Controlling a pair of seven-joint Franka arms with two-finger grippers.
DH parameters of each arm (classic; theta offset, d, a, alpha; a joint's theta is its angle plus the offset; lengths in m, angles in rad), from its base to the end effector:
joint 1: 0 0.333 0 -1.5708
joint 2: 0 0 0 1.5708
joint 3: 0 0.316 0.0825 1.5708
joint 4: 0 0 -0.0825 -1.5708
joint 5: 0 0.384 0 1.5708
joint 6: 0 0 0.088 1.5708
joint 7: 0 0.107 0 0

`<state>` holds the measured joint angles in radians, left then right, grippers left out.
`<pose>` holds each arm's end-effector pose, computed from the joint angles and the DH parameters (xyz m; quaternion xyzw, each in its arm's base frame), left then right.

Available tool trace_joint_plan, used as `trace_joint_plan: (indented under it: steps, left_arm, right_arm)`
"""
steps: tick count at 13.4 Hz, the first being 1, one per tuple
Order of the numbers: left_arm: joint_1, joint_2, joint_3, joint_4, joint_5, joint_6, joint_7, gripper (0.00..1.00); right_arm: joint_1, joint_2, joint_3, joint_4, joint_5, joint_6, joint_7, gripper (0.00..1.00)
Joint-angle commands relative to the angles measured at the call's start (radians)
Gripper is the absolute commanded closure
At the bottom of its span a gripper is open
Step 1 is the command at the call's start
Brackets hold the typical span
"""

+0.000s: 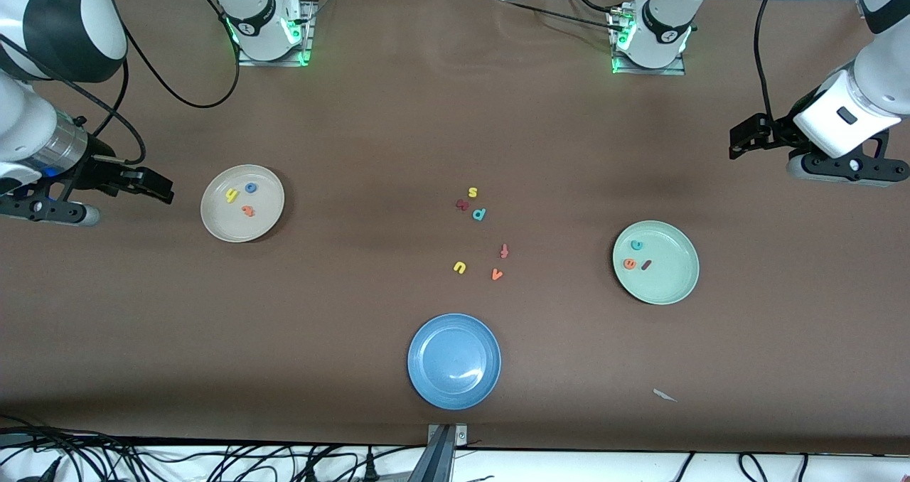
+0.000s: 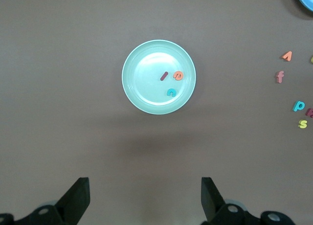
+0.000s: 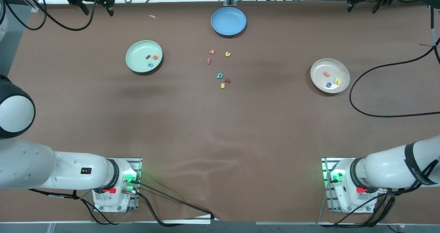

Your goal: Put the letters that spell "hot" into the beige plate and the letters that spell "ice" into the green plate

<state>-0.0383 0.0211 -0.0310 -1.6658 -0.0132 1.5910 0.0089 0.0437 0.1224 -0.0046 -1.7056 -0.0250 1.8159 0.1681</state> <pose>0.5560 -0.0398 0.5697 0.9981 -0.0386 -0.0481 0.0055 0.5991 0.0215 0.5106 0.9980 -0.0613 -0.0047 0.0129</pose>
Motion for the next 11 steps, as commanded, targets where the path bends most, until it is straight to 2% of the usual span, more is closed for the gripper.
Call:
trace_joint_plan:
  steps: [1,11]
  left_arm:
    - [0.003,0.007,0.0,0.024,-0.013,-0.022,0.023,0.0]
    - [0.001,0.01,-0.003,0.026,-0.011,-0.022,0.022,0.0]
  right_arm:
    - [-0.002,-0.018,0.006,-0.022,-0.01,0.01,0.001,0.0]
    - [-0.002,-0.023,0.006,-0.031,-0.01,0.008,0.001,0.0]
